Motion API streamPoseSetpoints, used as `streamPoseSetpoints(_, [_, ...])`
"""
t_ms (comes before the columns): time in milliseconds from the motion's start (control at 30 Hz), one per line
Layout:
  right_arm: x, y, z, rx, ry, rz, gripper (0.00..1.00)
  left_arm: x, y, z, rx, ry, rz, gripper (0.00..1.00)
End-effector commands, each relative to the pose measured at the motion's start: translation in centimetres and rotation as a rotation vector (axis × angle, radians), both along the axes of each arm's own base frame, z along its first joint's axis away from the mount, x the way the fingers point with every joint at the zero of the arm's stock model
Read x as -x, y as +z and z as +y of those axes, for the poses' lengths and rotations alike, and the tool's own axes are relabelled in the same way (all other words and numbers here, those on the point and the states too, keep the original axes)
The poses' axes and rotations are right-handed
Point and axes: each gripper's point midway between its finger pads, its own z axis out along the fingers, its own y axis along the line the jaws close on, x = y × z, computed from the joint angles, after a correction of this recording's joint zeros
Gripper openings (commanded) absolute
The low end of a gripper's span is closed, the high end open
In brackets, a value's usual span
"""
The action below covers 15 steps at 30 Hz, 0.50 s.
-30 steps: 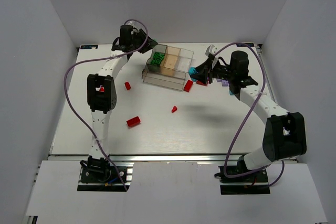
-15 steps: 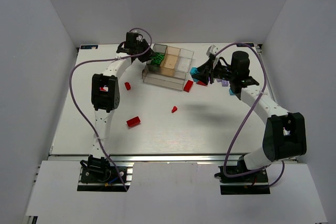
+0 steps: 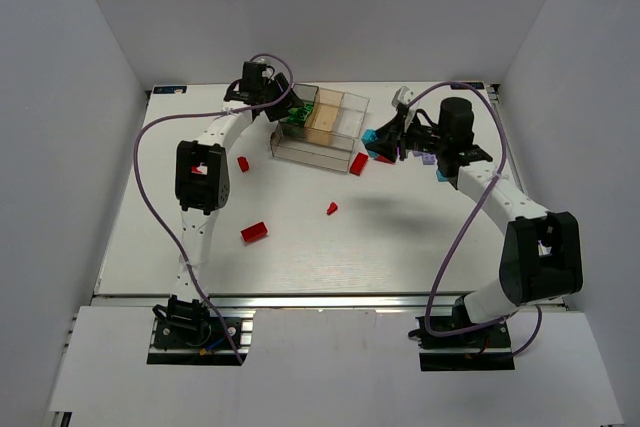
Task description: Sort the legos into containers by color
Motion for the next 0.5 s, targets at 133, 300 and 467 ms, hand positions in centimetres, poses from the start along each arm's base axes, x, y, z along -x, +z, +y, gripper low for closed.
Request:
streamPoseSetpoints(133, [-2.1, 2.1, 0.7, -0.013, -0.013, -0.043, 0.0, -0.1, 9.9, 0.4, 0.031, -0.011, -0.18, 0.67])
streamPoseSetpoints(300, [-5.7, 1.6, 1.8, -0.045, -0.099, 0.033, 0.0, 2.2, 16.3, 2.8, 0.003, 0.021, -0.296, 0.7])
streamPoseSetpoints(467, [-10.4, 2.4, 4.1, -0.113, -0.166, 0.084, 0.0, 6.5, 18.3, 4.3, -0.062, 0.012, -0.309, 0.77])
